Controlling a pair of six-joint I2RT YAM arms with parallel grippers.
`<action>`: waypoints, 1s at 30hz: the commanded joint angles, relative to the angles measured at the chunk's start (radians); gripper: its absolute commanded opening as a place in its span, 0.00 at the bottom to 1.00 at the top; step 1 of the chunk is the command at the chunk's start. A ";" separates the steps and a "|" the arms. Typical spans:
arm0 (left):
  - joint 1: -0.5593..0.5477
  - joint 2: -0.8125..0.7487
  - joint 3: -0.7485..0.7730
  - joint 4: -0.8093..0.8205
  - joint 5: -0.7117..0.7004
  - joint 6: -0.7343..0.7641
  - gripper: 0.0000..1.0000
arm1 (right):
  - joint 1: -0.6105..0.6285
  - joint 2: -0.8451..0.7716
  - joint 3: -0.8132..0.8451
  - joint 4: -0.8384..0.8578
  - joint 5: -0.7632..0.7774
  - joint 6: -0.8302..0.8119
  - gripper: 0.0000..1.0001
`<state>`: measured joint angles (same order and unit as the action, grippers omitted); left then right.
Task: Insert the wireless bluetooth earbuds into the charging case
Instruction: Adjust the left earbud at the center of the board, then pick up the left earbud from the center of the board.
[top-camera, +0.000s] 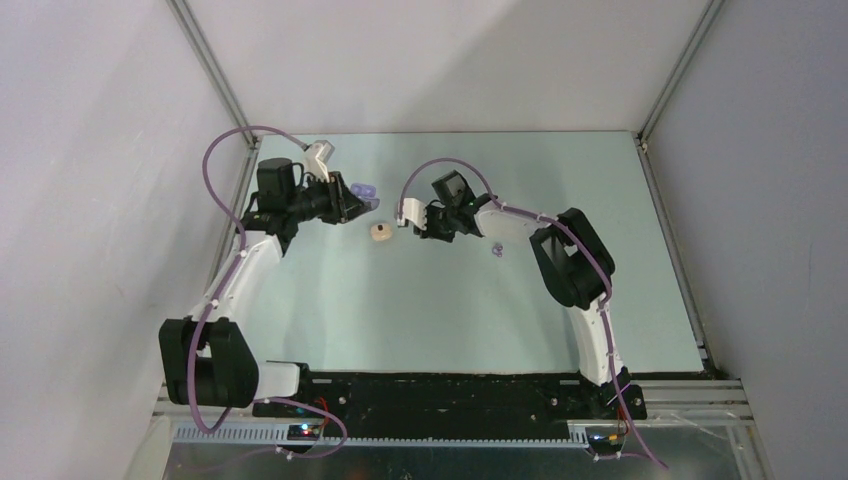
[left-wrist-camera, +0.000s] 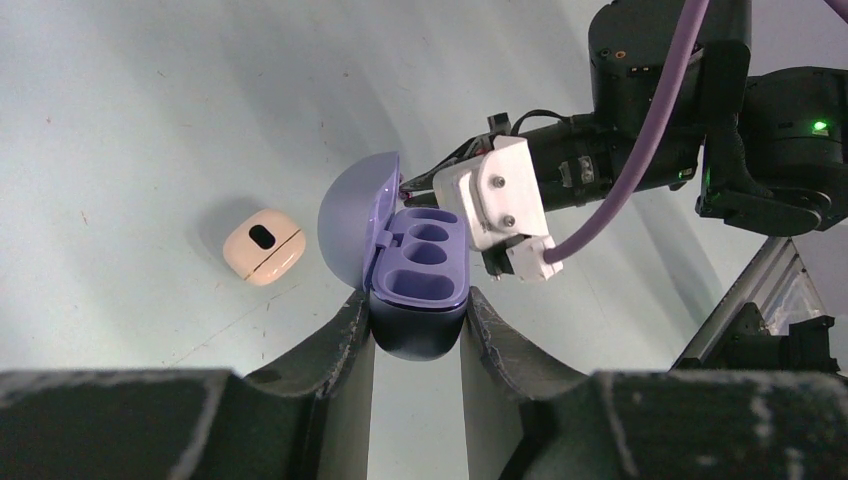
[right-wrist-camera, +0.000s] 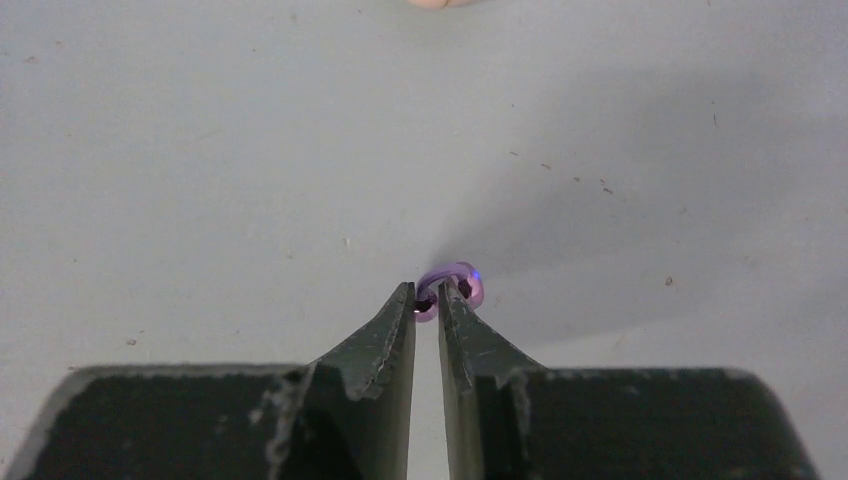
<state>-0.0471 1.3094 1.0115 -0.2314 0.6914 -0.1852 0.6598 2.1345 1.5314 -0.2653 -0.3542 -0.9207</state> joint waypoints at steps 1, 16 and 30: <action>0.010 -0.003 0.026 0.024 0.008 -0.020 0.00 | -0.005 0.012 -0.015 0.032 0.001 0.034 0.16; 0.009 0.010 -0.013 0.076 0.060 0.097 0.00 | -0.134 -0.179 0.115 -0.288 -0.351 0.196 0.00; 0.016 -0.091 -0.006 -0.084 0.009 0.134 0.01 | -0.040 -0.013 0.131 -0.253 -0.129 0.096 0.29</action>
<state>-0.0422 1.2812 0.9878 -0.2764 0.7082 -0.0860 0.6243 2.1067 1.6527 -0.5621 -0.5488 -0.7876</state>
